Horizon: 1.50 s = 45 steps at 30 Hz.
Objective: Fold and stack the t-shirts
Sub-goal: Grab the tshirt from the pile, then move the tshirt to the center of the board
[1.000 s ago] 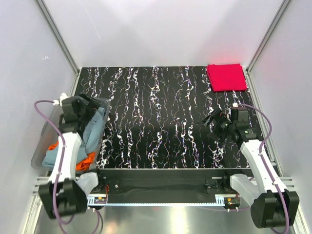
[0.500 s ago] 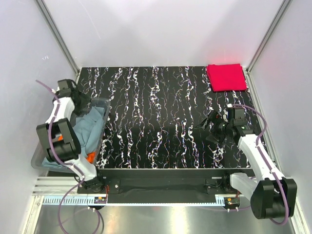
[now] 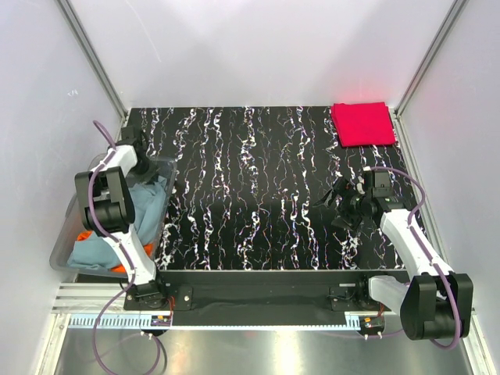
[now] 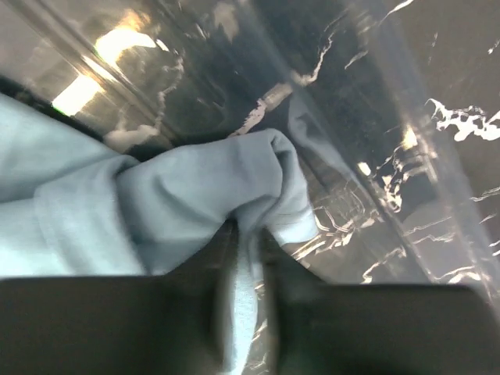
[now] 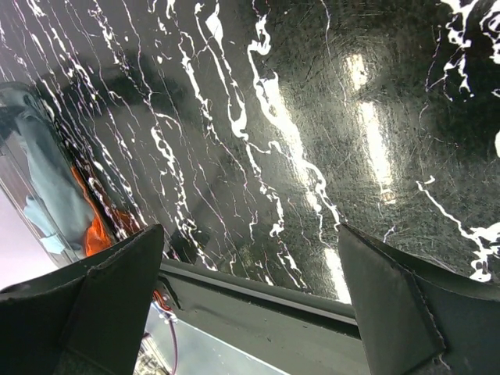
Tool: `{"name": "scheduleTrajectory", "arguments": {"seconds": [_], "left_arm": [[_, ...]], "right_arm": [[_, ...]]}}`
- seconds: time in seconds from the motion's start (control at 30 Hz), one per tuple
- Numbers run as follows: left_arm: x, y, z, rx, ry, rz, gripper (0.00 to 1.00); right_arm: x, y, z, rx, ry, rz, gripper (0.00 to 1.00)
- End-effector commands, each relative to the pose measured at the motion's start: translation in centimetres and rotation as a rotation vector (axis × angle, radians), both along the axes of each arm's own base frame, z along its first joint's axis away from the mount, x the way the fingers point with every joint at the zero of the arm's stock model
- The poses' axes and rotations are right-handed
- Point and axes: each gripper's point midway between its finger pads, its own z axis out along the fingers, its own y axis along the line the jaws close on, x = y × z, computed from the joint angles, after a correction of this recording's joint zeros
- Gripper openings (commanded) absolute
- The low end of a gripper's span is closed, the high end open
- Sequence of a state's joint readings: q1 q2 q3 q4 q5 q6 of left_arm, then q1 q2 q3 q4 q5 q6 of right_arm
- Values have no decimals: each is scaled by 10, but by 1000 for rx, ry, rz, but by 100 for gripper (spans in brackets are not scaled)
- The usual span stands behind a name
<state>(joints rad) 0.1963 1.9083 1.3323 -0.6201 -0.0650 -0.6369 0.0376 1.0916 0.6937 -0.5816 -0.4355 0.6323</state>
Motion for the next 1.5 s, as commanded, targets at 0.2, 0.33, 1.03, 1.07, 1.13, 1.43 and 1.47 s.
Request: {"name": "scheduleTrajectory", "arguments": {"seconds": [0.2,0.33,1.03,1.07,1.13,1.43,1.47], "left_arm": [[-15,26,196,188,-333,122,0],[-12,3,305,116,-631,70,0],[-126,-257,608,-766,-1395,-809,0],[-152,-275,594,-809,-1354,-864,7],[-128,-296,495,-767,-1152,-806,28],[-193,-222,227,-441,-716,-575,99],[-195,-224,218,-446,-698,-582,99]], "right_arm": [[19,6,26,40,-50,16,100],[19,10,27,54,-54,61,100],[8,16,54,94,-140,86,100],[4,16,52,91,-131,87,100],[0,14,53,74,-137,95,100],[-24,10,35,11,-92,172,97],[-26,10,29,13,-68,168,95]]}}
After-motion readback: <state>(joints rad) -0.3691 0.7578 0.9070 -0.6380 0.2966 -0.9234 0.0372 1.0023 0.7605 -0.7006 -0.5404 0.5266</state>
